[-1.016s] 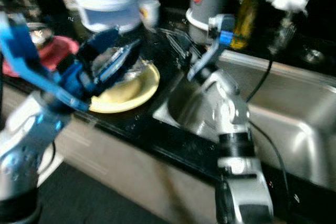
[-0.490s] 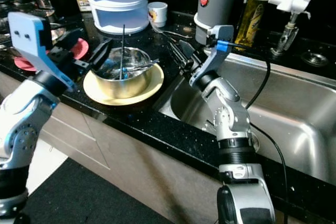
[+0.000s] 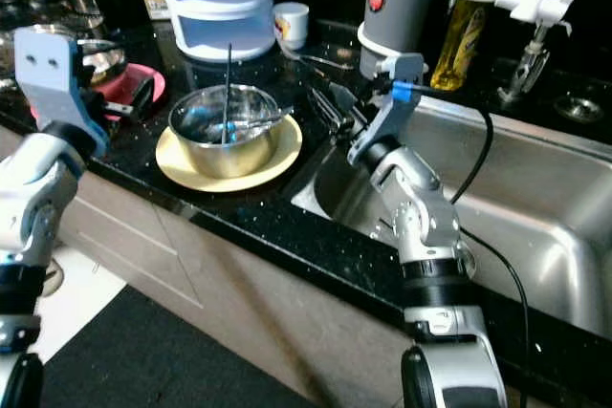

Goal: Kitchen organization

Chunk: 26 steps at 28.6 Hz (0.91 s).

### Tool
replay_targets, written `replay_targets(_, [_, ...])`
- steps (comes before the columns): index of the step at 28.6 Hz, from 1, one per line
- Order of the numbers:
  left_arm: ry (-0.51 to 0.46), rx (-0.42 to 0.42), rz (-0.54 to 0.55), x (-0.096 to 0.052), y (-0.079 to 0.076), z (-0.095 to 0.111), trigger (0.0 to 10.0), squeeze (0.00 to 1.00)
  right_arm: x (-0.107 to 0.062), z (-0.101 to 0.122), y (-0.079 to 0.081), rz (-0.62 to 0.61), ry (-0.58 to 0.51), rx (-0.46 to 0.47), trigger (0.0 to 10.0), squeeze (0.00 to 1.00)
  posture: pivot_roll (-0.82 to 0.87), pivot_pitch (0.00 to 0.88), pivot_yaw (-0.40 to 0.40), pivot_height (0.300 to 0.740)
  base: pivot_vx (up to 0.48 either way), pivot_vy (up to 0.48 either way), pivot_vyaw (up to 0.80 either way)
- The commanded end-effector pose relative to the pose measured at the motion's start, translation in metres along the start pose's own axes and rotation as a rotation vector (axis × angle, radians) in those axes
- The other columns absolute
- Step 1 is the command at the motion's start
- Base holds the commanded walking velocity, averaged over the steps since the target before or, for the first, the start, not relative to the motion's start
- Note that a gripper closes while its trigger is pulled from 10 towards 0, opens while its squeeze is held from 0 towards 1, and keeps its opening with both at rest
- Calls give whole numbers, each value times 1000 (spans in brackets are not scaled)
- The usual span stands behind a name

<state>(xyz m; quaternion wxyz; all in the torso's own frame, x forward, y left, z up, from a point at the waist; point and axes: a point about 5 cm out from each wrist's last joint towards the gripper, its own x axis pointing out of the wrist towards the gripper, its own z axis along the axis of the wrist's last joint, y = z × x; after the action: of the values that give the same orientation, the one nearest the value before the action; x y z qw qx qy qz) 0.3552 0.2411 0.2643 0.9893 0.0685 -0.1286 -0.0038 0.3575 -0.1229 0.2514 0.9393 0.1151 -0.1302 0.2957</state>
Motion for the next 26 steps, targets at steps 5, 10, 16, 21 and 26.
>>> replay_targets(5, [-63, -31, -102, 16, -16, 10, 10000, 0, -9, 0, -5, -19, 18, -8, 10000, 0, 20, 31, -36, 740, 0, 0, 0])
replay_targets(10, [-58, -86, -232, 27, -36, 13, 10000, 0, -17, 3, -9, -19, 27, -19, 10000, 0, 13, 30, -31, 740, 0, 0, 0])
replay_targets(16, [-54, -112, -306, 38, -43, 17, 10000, 0, -35, 12, -12, 29, 37, -55, 10000, 0, -12, 31, -16, 740, 0, 0, 0])
replay_targets(21, [-61, -120, -307, 46, -41, 23, 10000, 0, -52, 18, -7, 132, 60, -99, 10000, 0, -21, 33, -9, 740, 0, 0, -515])
replay_targets(26, [-41, -122, -285, 51, -37, 23, 10000, 0, -58, 21, -3, 175, 71, -127, 10000, 0, -24, 39, -6, 740, 0, 0, -83])
